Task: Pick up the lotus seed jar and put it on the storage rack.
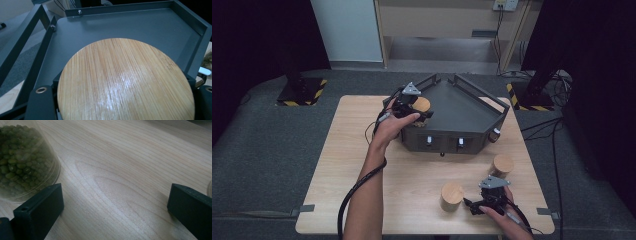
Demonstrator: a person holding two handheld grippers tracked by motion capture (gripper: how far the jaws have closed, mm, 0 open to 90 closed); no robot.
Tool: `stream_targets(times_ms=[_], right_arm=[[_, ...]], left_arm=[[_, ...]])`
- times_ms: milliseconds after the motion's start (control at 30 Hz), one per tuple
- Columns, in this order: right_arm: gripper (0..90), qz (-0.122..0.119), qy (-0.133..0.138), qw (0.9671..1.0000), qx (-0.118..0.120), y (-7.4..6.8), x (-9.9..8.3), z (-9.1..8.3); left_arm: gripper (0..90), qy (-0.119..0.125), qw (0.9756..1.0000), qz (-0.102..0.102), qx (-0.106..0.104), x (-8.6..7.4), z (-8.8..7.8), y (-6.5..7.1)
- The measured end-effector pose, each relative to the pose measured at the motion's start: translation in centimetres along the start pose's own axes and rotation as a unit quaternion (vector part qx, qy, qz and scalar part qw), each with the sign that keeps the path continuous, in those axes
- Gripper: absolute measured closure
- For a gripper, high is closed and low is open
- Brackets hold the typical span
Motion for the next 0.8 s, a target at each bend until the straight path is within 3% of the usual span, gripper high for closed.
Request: stream_targets(times_ms=[300,433,533,800], right_arm=[[0.7,0.000,0.000,1.0000,0.000,0.0,0.0,0.0],[0.7,0.001,0.000,1.0000,0.000,0.0,0.0,0.0],[0.7,0.000,0.000,1.0000,0.000,0.0,0.0,0.0],[0.7,0.001,0.000,1.0000,0.000,0.0,0.0,0.0]], left_arm=[[19.9,-0.006,1.0000,-0.004,0.003,-0.2,0.2,0.2],[11.9,-0.014,0.9998,0.011,0.010,0.2,-0.1,0.9],[7.8,-0.022,0.9993,0.021,0.022,0.3,-0.7,1.5],[4.4,-0.007,0.9987,0.026,0.043,-0.5,-3.1,2.4]])
Point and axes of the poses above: each handheld gripper's, and its own axes: z roughly forward along the jaws, x roughly out of its top, y roughly to its right, the point moved 2 cm from there along z, roughly forward along the jaws, and after that the axes turned 7 degrees about y, right-handed, at the moved point
